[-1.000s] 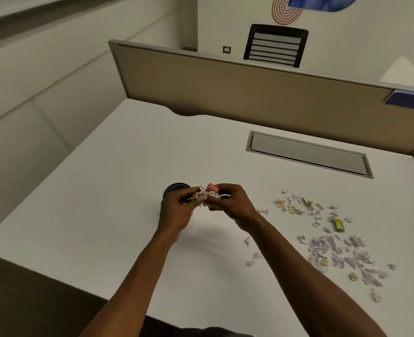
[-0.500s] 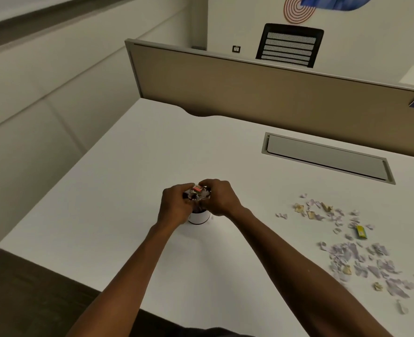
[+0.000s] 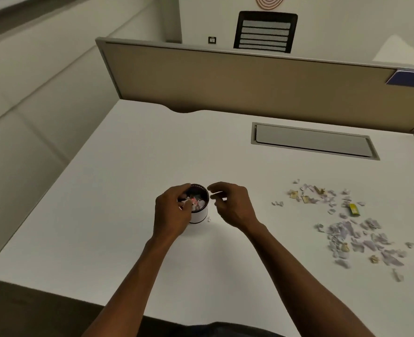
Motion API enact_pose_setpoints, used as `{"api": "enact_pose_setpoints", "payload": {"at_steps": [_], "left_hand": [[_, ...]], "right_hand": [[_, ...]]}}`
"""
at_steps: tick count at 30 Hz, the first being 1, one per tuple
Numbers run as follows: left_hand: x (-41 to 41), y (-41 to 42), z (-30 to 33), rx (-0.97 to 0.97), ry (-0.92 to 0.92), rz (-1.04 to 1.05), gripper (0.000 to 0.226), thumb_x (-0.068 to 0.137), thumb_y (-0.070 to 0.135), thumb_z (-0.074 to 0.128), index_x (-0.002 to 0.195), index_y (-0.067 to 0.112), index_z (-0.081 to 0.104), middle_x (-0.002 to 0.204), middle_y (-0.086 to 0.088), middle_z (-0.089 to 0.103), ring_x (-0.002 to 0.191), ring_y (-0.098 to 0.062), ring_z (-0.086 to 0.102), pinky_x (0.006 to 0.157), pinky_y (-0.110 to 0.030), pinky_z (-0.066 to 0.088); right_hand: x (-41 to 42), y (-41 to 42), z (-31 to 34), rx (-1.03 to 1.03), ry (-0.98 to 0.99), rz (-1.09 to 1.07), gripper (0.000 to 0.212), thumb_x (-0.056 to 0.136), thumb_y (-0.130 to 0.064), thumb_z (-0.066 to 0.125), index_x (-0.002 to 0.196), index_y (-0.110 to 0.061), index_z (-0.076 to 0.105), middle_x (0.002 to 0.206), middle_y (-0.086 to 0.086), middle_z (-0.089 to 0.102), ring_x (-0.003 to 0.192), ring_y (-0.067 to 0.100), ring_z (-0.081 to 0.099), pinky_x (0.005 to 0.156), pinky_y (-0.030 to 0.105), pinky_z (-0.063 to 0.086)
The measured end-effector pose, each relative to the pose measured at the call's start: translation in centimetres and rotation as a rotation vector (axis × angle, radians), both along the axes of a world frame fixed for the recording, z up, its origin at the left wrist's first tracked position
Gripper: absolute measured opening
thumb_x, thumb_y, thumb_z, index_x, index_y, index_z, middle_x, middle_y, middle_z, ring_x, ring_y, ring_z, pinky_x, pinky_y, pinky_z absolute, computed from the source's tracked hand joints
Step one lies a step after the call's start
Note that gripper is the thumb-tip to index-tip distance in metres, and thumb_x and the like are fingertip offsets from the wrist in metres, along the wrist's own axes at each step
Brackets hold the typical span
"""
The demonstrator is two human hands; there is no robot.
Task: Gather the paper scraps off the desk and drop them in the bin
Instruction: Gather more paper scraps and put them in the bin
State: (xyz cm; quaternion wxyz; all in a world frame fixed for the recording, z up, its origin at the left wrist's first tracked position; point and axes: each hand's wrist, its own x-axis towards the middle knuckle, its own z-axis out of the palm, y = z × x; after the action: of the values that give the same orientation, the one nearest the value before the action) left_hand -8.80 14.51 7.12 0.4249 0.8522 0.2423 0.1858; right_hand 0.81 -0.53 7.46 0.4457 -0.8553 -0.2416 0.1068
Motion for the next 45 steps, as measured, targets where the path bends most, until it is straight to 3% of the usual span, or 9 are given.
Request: {"api": "enact_pose_setpoints", "payload": {"at_steps": [5, 8, 12, 16, 21, 28, 35, 39, 45], "left_hand": [[-1.2, -3.9, -0.9, 0.064, -0.198, -0.128, 0.032, 0.087, 0.011, 0.071, 0.117, 0.021, 0.07, 0.112, 0.013, 0.069, 0.1, -0.001, 0.065, 0.086, -0.013, 0.053], [-2.1, -7.4, -3.3, 0.043, -0.111, -0.302, 0.035, 0.09, 0.028, 0.07, 0.125, 0.024, 0.066, 0.123, 0.011, 0.067, 0.112, -0.001, 0.061, 0.093, -0.023, 0.054], [-2.0, -10.1, -8.0, 0.132, 0.267, -0.379, 0.069, 0.093, 0.061, 0.05, 0.153, 0.032, 0.03, 0.165, 0.007, 0.017, 0.153, -0.012, 0.011, 0.119, -0.027, 0.019], [-0.6, -10.9, -10.4, 0.297, 0.45, -0.358, 0.085, 0.093, 0.07, 0.033, 0.158, 0.025, 0.004, 0.166, -0.008, -0.014, 0.153, -0.027, -0.016, 0.124, -0.038, 0.003], [0.0, -12.0, -11.7, 0.384, 0.51, -0.327, 0.084, 0.095, 0.069, 0.024, 0.158, 0.022, -0.004, 0.165, -0.014, -0.016, 0.151, -0.031, -0.019, 0.124, -0.04, -0.006], [0.9, -15.1, -12.1, 0.432, 0.375, -0.514, 0.08, 0.096, 0.069, 0.02, 0.157, 0.028, -0.011, 0.166, -0.001, -0.015, 0.153, -0.015, -0.014, 0.126, -0.036, -0.004], [6.2, -13.4, -10.4, 0.506, 0.52, -0.218, 0.083, 0.096, 0.069, 0.021, 0.158, 0.017, 0.003, 0.165, -0.021, -0.001, 0.152, -0.039, -0.01, 0.125, -0.049, -0.003], [7.5, -13.6, -10.7, 0.412, 0.618, -0.198, 0.085, 0.095, 0.069, 0.02, 0.158, 0.017, 0.0, 0.164, -0.024, -0.008, 0.151, -0.04, -0.013, 0.124, -0.05, -0.005], [5.8, -17.2, -12.3, 0.47, 0.584, -0.287, 0.089, 0.092, 0.072, 0.012, 0.158, 0.016, -0.006, 0.163, -0.021, -0.018, 0.15, -0.037, -0.02, 0.124, -0.049, -0.006]], "right_hand": [[-1.6, -6.4, -2.9, 0.039, 0.057, -0.243, 0.029, 0.084, -0.002, 0.061, 0.101, -0.02, 0.076, 0.096, -0.011, 0.076, 0.08, -0.002, 0.07, 0.07, 0.009, 0.053], [-2.6, -10.2, -4.2, 0.033, 0.082, -0.359, 0.021, 0.086, -0.009, 0.068, 0.099, -0.024, 0.076, 0.092, -0.016, 0.075, 0.081, -0.007, 0.067, 0.068, 0.003, 0.049], [-3.9, -14.2, -5.2, 0.029, 0.124, -0.447, 0.017, 0.087, -0.016, 0.071, 0.095, -0.03, 0.075, 0.089, -0.018, 0.075, 0.08, -0.009, 0.066, 0.064, 0.004, 0.049], [-4.4, -17.0, -5.6, 0.005, 0.135, -0.45, 0.018, 0.086, -0.015, 0.071, 0.094, -0.031, 0.075, 0.089, -0.019, 0.074, 0.08, -0.007, 0.067, 0.067, 0.006, 0.051], [-4.0, -19.1, -6.0, -0.03, 0.136, -0.408, 0.017, 0.086, -0.014, 0.072, 0.097, -0.027, 0.075, 0.092, -0.016, 0.075, 0.081, -0.007, 0.067, 0.065, 0.006, 0.049], [-0.8, -20.4, -5.6, -0.079, 0.081, -0.322, 0.017, 0.087, -0.019, 0.072, 0.102, -0.028, 0.075, 0.092, -0.016, 0.073, 0.079, -0.006, 0.067, 0.066, 0.007, 0.049], [4.2, -19.7, -5.6, -0.082, 0.004, -0.214, 0.021, 0.085, -0.026, 0.071, 0.106, -0.027, 0.073, 0.091, -0.014, 0.073, 0.079, -0.004, 0.067, 0.074, 0.021, 0.057], [5.3, -19.7, -6.8, -0.166, -0.05, -0.157, 0.034, 0.087, -0.024, 0.069, 0.121, -0.021, 0.068, 0.114, 0.001, 0.072, 0.103, 0.014, 0.067, 0.09, 0.035, 0.056], [7.1, -19.4, -8.8, -0.474, -0.121, 0.066, 0.064, 0.09, 0.0, 0.045, 0.152, -0.012, 0.036, 0.158, 0.014, 0.035, 0.149, 0.031, 0.025, 0.119, 0.042, 0.031]]}}
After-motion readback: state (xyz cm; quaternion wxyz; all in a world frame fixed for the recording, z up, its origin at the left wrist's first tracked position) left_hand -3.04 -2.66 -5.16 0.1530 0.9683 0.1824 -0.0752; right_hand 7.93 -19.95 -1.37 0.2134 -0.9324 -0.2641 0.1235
